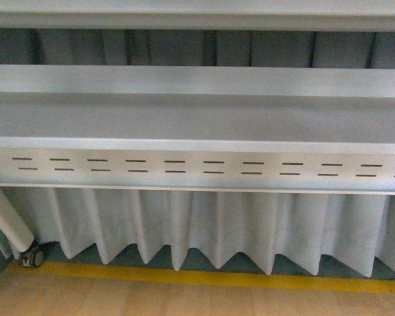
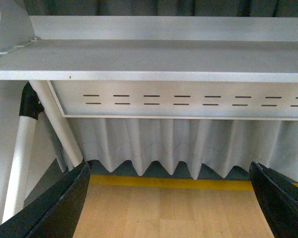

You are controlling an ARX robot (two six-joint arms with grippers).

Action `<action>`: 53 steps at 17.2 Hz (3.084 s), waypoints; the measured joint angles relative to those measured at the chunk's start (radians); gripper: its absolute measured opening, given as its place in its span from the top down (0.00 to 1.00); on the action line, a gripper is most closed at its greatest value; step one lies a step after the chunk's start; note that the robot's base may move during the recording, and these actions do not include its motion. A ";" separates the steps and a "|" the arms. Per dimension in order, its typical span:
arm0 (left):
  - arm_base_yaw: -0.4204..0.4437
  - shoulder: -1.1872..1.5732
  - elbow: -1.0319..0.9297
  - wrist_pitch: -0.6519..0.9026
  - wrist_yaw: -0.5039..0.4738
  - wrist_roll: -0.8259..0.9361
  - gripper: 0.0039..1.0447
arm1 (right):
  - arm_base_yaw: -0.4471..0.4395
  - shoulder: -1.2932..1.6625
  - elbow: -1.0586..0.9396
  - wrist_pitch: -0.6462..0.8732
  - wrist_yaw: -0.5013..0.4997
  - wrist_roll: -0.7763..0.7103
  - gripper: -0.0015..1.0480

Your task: Wind up and store yellow beetle toy

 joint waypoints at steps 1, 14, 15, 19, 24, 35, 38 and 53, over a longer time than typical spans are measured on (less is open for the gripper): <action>0.000 0.000 0.000 0.000 0.000 0.000 0.06 | 0.000 0.000 0.000 0.000 0.000 0.000 0.06; 0.000 0.000 0.000 0.000 0.000 0.000 0.06 | 0.000 0.000 0.000 0.000 0.000 0.000 0.06; 0.000 0.000 0.000 0.000 0.000 0.000 0.06 | 0.000 0.000 0.000 0.000 0.000 0.000 0.06; 0.000 0.000 0.000 0.000 0.000 0.000 0.06 | 0.000 0.000 0.000 0.000 0.000 0.000 0.06; 0.000 0.000 0.000 0.000 0.000 0.000 0.06 | 0.000 0.000 0.000 0.000 0.000 0.000 0.06; 0.000 0.000 0.000 0.001 0.001 0.000 0.06 | 0.000 0.000 0.000 0.001 -0.001 0.000 0.06; 0.000 0.000 0.000 0.001 0.001 0.000 0.06 | 0.000 0.000 0.000 0.000 0.000 0.000 0.06; 0.000 0.000 0.000 0.004 0.002 0.001 0.06 | 0.000 0.000 0.000 0.005 0.000 0.000 0.06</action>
